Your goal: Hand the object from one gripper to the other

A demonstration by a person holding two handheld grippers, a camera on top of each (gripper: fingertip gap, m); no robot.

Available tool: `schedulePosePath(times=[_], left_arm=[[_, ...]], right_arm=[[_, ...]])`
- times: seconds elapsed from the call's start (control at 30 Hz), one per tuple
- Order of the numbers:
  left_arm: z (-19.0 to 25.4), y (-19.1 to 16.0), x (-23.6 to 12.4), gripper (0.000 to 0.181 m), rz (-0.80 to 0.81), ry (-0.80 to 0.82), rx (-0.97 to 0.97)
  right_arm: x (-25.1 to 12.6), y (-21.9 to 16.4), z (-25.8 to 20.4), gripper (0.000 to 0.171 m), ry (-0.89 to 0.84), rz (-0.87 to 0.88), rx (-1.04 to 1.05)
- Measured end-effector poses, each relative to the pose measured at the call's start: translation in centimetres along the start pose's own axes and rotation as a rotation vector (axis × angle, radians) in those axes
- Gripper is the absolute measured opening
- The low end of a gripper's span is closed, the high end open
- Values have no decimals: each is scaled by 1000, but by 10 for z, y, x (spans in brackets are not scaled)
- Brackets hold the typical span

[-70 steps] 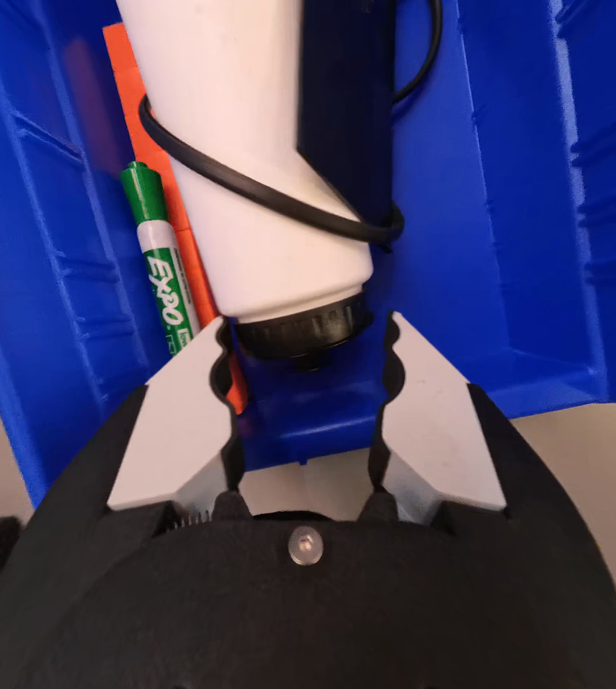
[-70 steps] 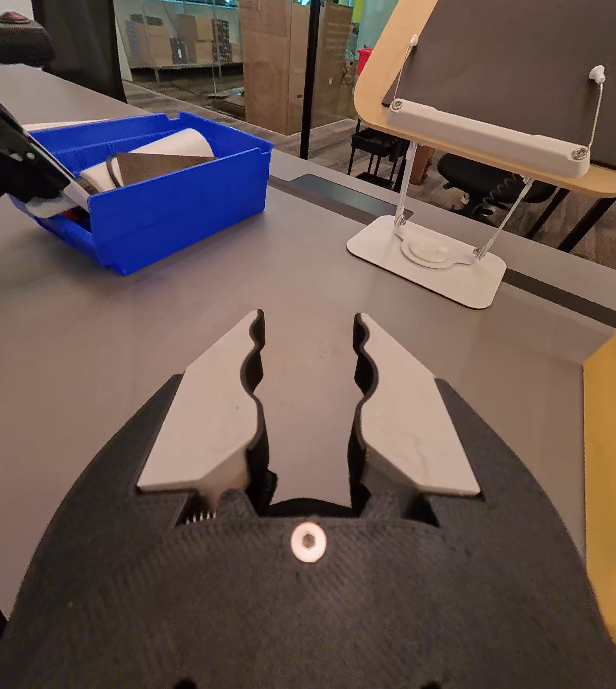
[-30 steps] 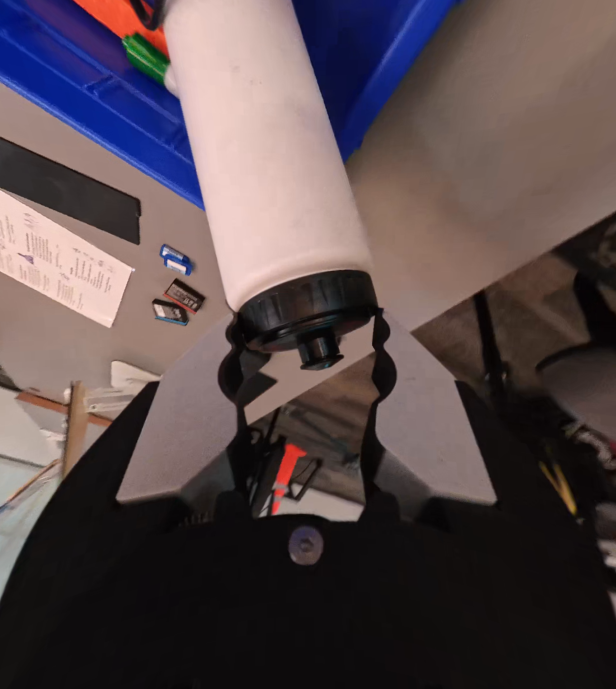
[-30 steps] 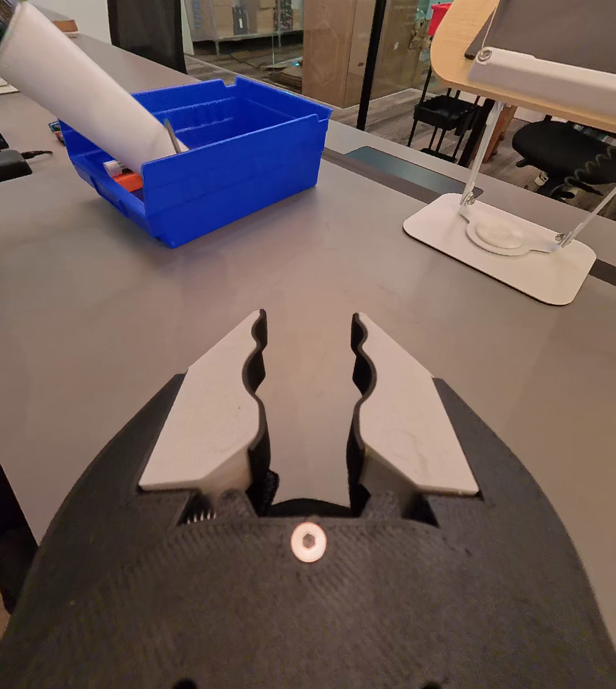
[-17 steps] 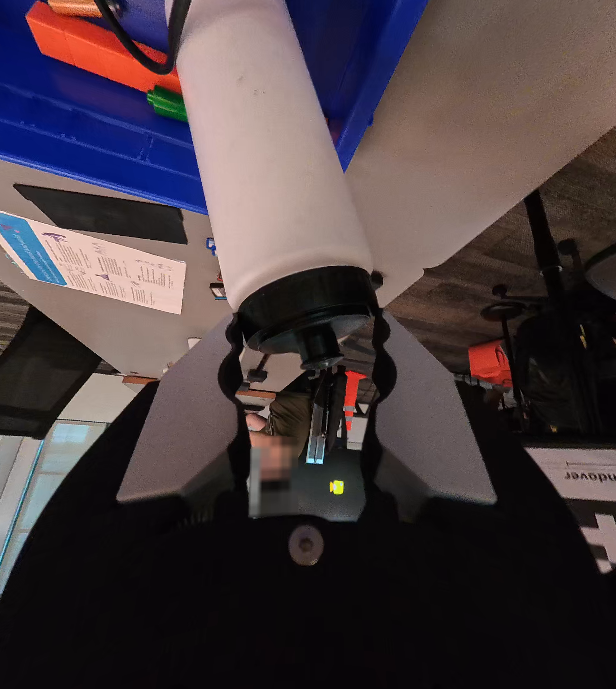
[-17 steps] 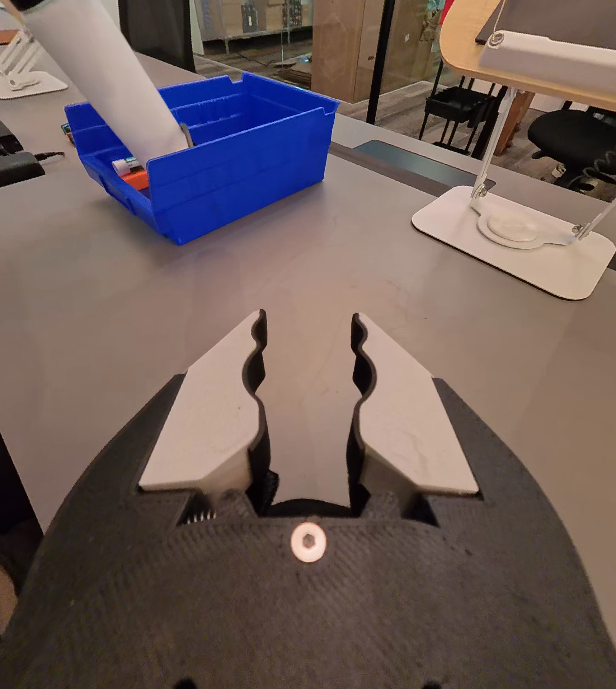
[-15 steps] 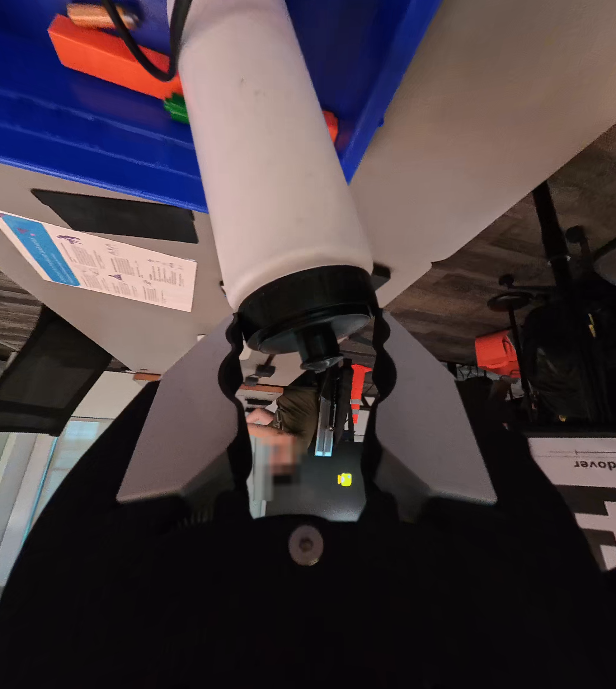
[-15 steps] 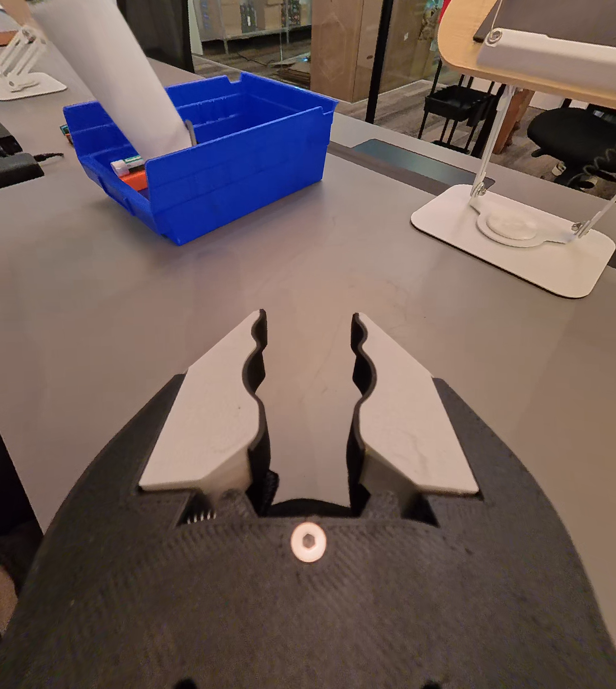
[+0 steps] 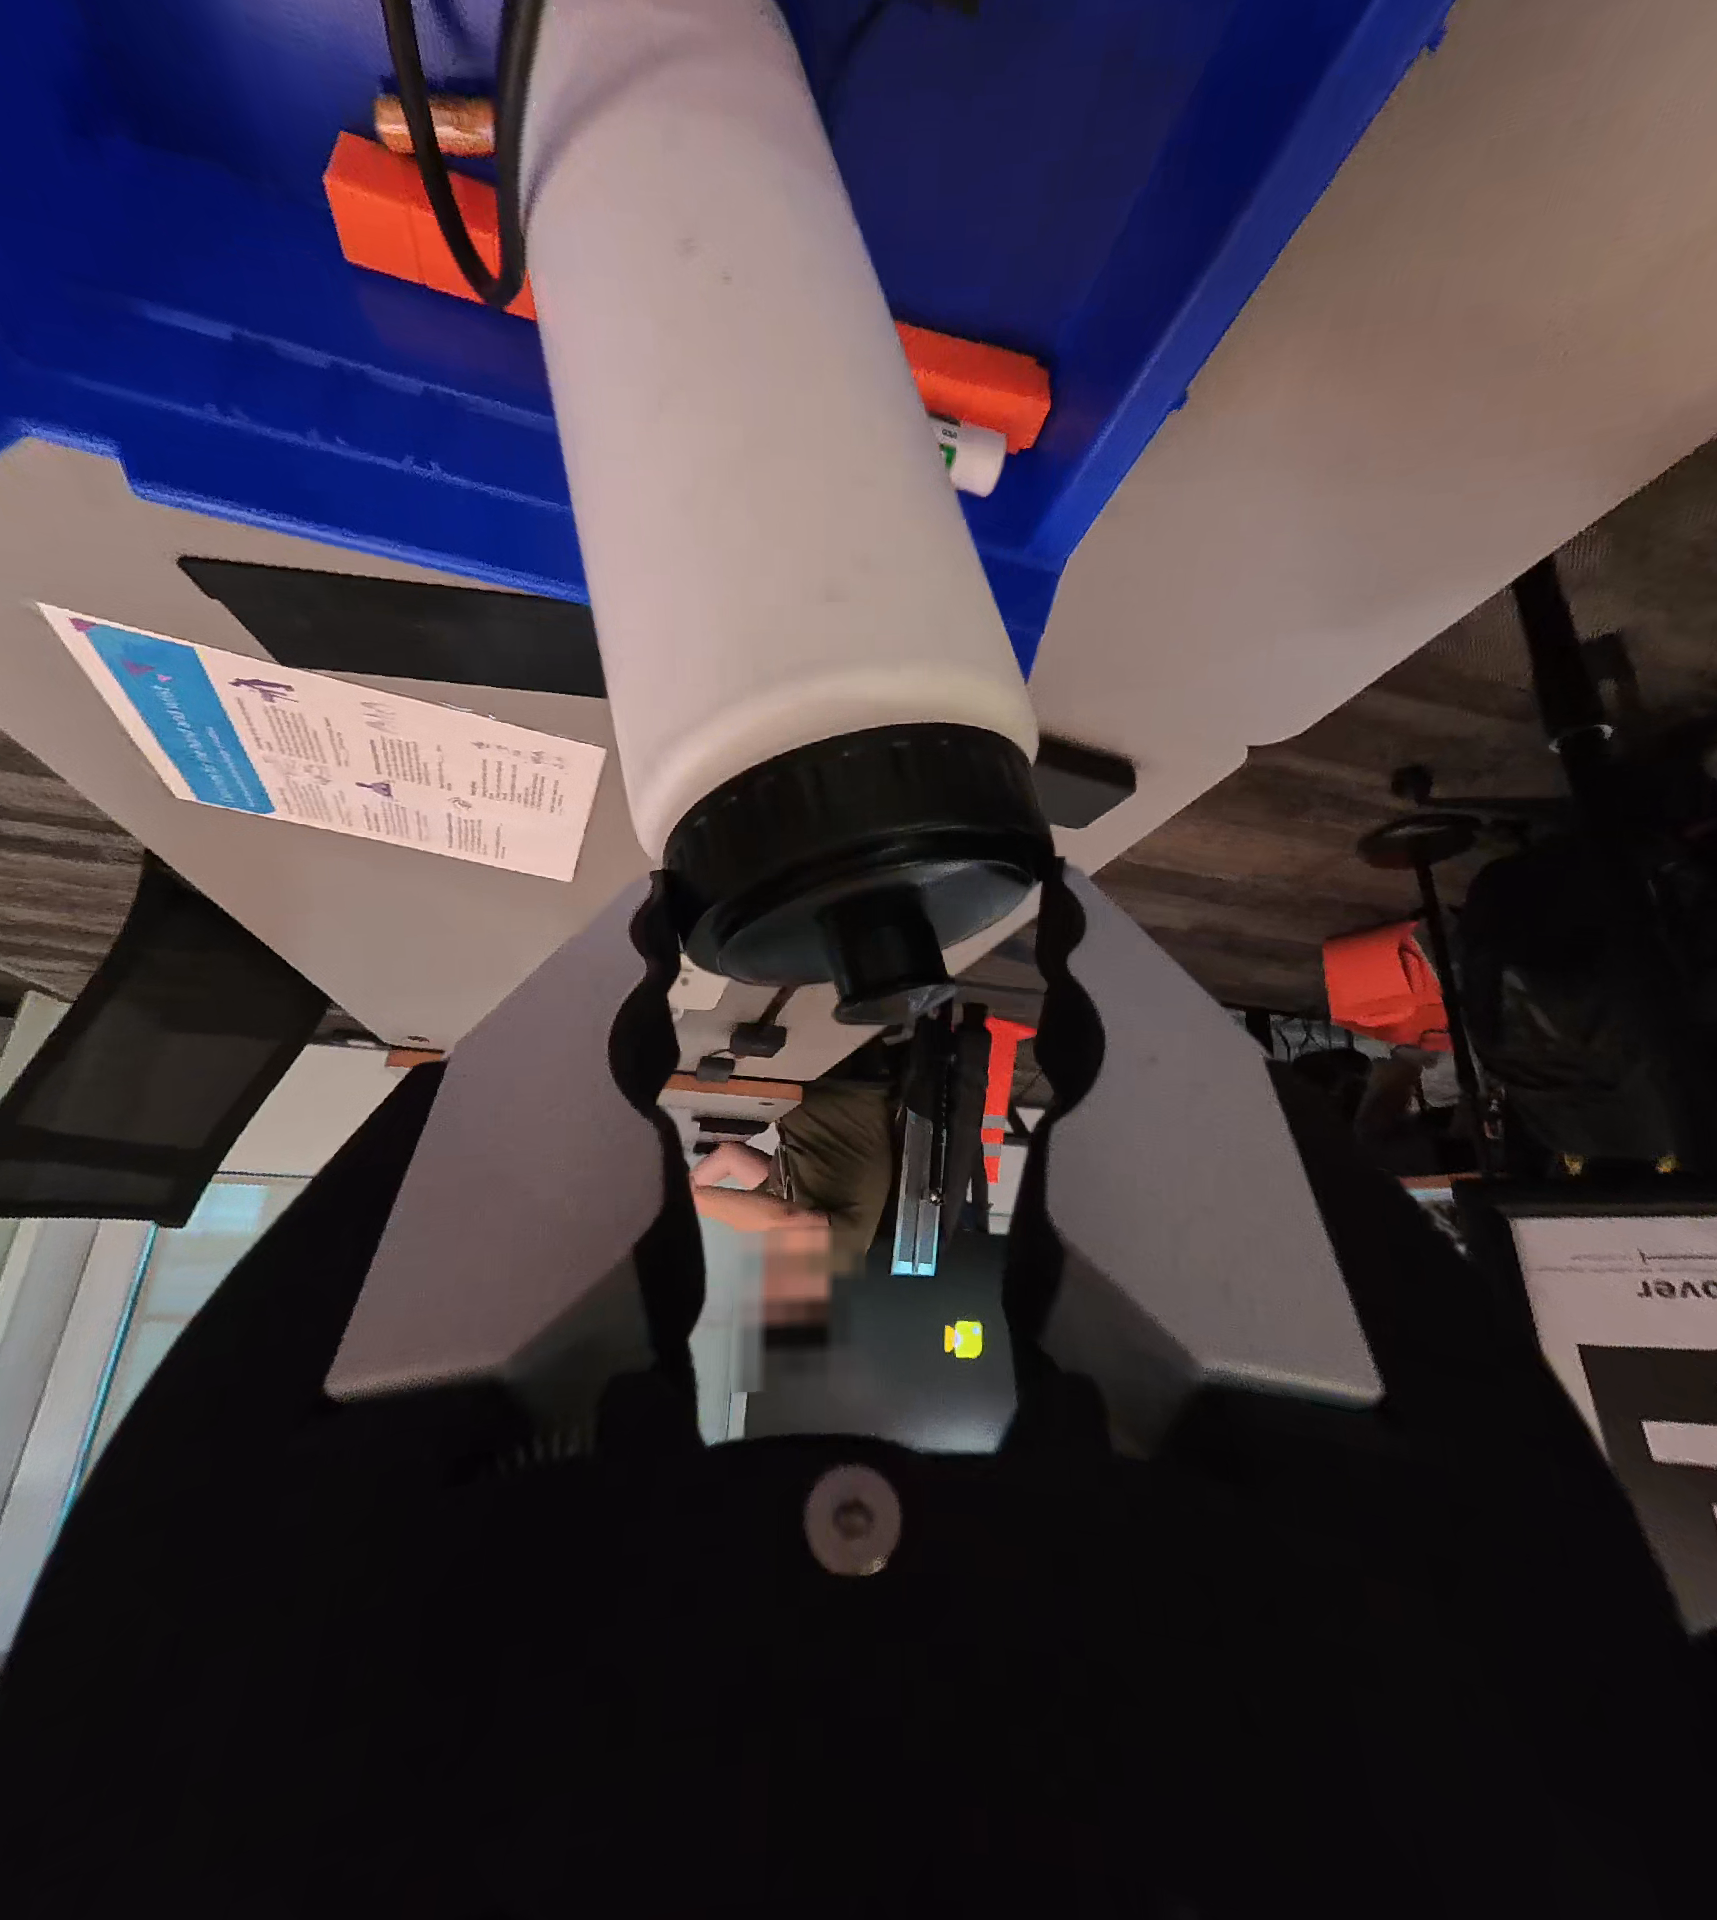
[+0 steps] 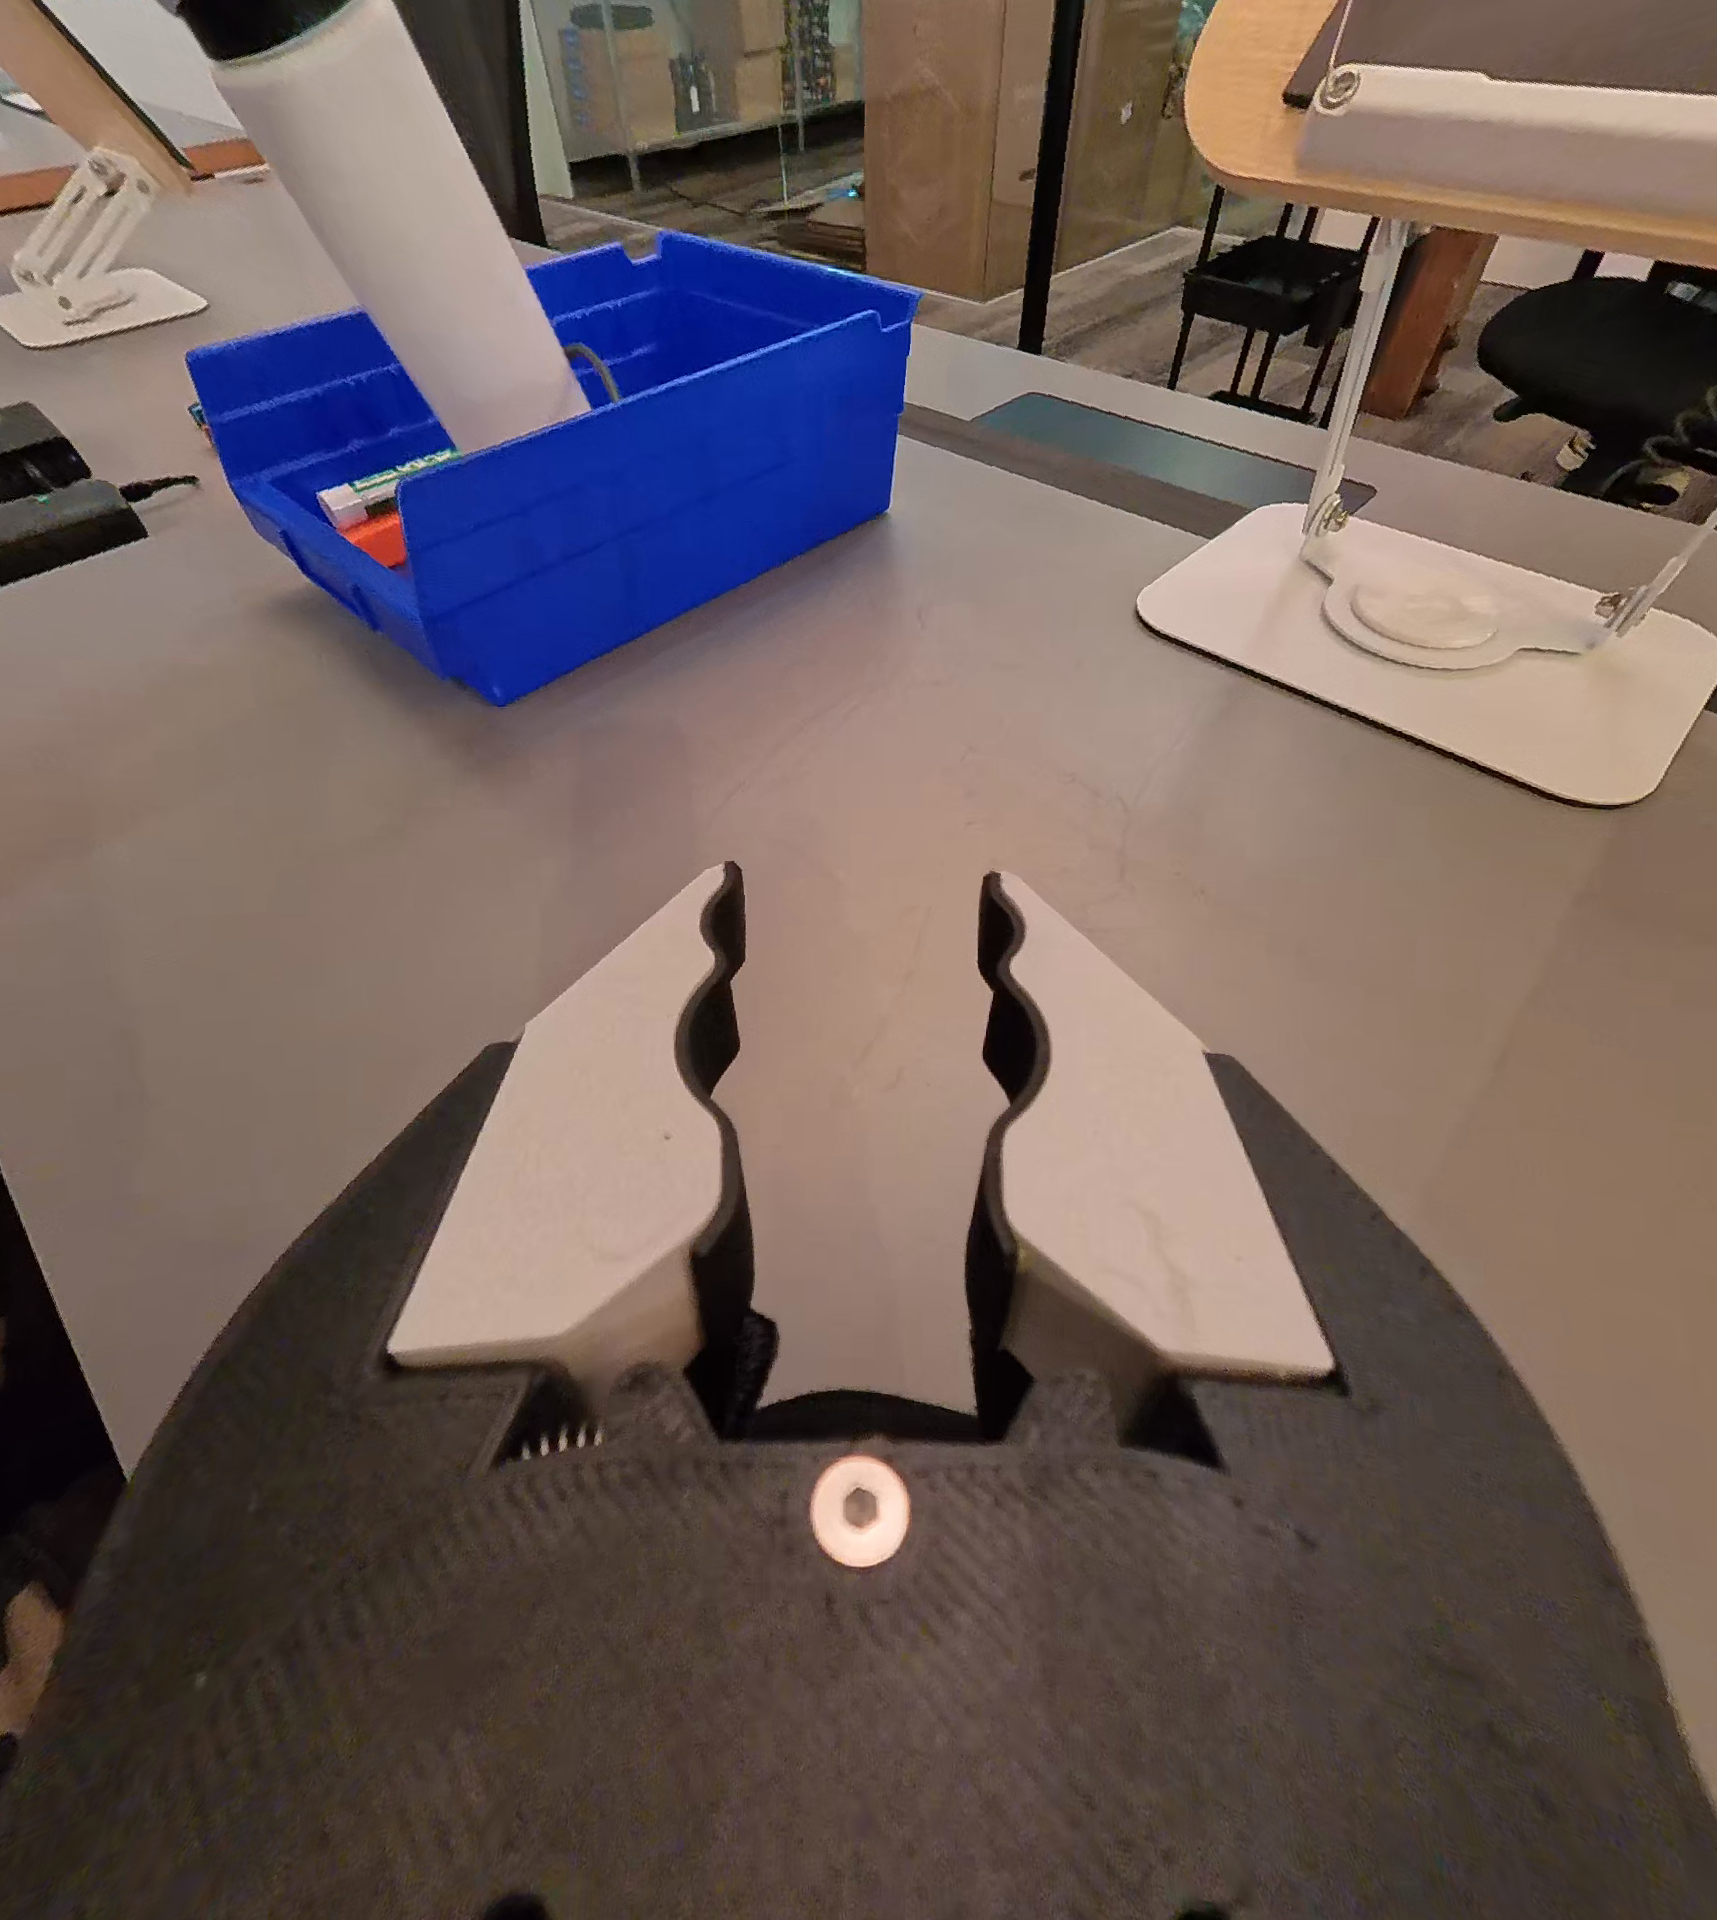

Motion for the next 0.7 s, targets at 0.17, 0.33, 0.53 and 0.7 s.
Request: schedulePosePath(times=[0.17,0.33,0.53,0.7], left_arm=[[10,-23,3,68,93,44,-49],[19,-50,2,68,293,98,-155],[37,-63,13,67,544,121,-258],[51,-63,25,67,748,113,-325]], right_arm=[[2,1,-4,44,12,-1,-7],[5,2,-10,49,34,-3,-17],[11,9,-24,52,85,3,-23],[18,13,-40,60,191,26,34]])
Point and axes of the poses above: each gripper's, where its closed fingertips meet, x out along the fingers, y out of its top, z = x × y across the jaws, the point moved 4 cm from there along -x, back along the fingers, and after that the axes turned 10 degrees about -x, right-handed, at the moved point
